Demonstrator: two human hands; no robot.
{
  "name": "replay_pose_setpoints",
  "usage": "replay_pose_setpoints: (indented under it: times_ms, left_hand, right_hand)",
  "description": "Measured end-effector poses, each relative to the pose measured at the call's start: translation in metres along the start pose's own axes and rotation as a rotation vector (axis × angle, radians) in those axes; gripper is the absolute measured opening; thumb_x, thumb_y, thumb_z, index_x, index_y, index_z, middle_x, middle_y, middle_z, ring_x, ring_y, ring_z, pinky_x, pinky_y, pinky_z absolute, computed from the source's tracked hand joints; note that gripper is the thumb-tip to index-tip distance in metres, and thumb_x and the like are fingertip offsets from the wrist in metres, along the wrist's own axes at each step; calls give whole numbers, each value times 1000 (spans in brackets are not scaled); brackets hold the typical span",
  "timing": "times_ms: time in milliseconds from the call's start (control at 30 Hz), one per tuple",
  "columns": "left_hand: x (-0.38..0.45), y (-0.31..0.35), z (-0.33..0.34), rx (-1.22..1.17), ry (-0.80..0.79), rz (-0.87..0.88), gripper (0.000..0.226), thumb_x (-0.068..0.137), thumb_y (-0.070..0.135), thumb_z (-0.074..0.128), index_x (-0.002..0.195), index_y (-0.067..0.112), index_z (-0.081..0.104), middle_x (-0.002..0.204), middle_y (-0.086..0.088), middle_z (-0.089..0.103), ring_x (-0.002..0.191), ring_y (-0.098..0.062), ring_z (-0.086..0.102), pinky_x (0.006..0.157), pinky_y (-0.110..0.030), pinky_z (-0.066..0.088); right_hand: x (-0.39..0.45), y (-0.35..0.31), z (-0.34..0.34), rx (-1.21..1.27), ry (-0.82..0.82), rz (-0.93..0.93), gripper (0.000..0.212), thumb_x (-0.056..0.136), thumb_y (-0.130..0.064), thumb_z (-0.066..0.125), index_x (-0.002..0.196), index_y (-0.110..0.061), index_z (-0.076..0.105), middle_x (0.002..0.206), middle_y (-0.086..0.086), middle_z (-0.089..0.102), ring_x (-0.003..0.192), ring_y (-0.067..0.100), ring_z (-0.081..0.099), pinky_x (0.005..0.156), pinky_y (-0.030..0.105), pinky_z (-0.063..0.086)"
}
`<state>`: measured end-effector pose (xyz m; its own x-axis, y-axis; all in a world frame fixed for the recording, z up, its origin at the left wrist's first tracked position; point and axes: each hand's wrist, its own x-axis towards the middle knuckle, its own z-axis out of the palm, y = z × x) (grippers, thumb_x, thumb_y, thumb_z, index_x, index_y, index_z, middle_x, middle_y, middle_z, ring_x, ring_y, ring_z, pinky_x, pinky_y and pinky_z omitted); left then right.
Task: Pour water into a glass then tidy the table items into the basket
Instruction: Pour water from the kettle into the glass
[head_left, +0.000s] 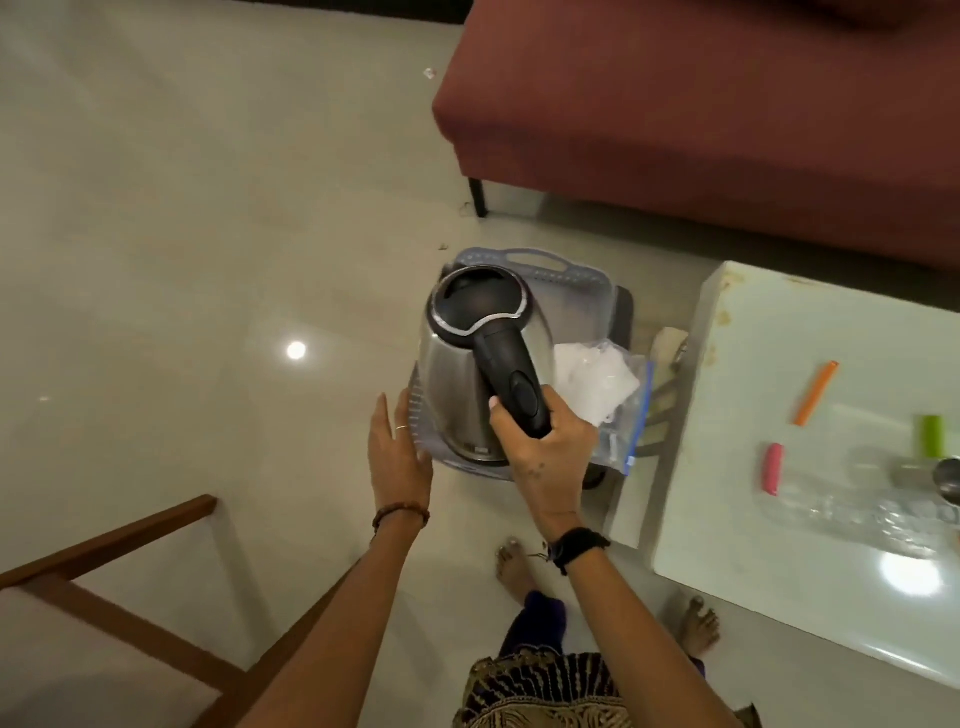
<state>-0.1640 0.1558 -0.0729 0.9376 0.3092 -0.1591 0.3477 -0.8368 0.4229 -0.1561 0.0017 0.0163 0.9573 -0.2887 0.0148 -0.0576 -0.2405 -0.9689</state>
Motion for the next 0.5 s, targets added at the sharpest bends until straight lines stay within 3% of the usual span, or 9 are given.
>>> replay_pose_setpoints:
  times_ms: [200, 367, 500]
  left_hand:
    - [-62, 68, 32, -89, -60, 54, 92, 67, 7, 78, 142, 8, 25, 150, -20, 26, 140, -33, 24, 114, -45, 27]
    - [-126, 141, 85, -13, -225, 113, 99, 67, 19, 80, 144, 12, 18, 154, -17, 16, 142, -33, 16, 115, -51, 20]
    - [-172, 202, 134, 8, -364, 190, 104, 67, 26, 79, 145, 18, 9, 157, -12, 5, 145, -30, 4, 115, -53, 5]
  right_hand:
    - [-14, -29, -142, -11, -99, -56, 15, 70, -38, 64, 75, -27, 56, 60, -29, 56, 51, -4, 52, 46, 1, 34]
    - [-33, -14, -275, -103, -10, 29, 8, 66, -40, 65, 68, -38, 58, 57, -19, 60, 50, 2, 54, 45, 5, 37]
    - [-50, 8, -368, -232, 24, 113, 11, 66, -33, 71, 67, -34, 60, 53, -9, 62, 55, 4, 58, 43, 6, 39]
